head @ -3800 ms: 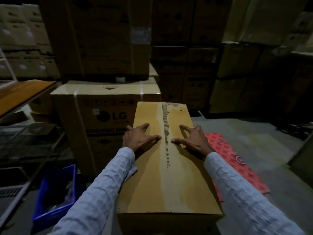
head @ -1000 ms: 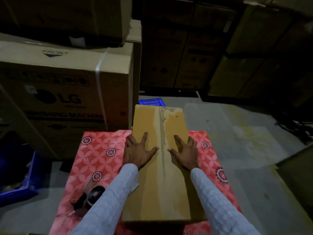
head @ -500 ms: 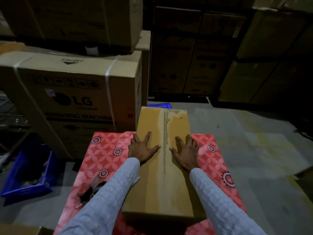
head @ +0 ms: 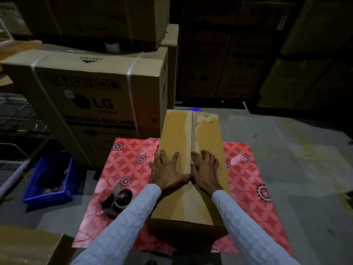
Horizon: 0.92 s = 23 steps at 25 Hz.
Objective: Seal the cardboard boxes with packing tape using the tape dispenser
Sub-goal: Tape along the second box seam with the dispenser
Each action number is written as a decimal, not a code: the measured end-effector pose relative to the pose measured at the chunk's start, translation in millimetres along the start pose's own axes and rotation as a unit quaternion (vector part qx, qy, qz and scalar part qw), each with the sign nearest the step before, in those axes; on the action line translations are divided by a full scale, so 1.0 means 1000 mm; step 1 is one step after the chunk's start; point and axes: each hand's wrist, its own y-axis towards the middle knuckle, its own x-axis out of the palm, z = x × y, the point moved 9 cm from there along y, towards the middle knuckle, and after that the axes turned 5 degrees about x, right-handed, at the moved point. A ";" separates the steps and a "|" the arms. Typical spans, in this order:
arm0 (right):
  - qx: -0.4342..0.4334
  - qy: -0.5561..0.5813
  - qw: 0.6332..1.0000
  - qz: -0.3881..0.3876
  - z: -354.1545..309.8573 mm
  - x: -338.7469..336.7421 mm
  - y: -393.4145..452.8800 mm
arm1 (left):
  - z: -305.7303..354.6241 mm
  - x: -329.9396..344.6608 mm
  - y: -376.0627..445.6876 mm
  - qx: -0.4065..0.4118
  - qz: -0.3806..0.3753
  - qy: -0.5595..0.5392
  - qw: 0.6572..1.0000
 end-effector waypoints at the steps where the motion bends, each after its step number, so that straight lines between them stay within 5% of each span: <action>1: -0.002 0.007 1.000 0.001 0.000 0.000 -0.004 | 0.000 0.002 -0.001 -0.005 -0.003 0.004 1.000; 11: 0.008 0.119 0.993 0.003 0.014 -0.002 -0.020 | 0.016 0.007 -0.005 -0.050 0.007 -0.005 0.999; 23: -0.072 -0.067 0.992 -0.077 -0.003 0.011 -0.012 | 0.014 0.008 -0.002 -0.034 0.001 -0.038 0.999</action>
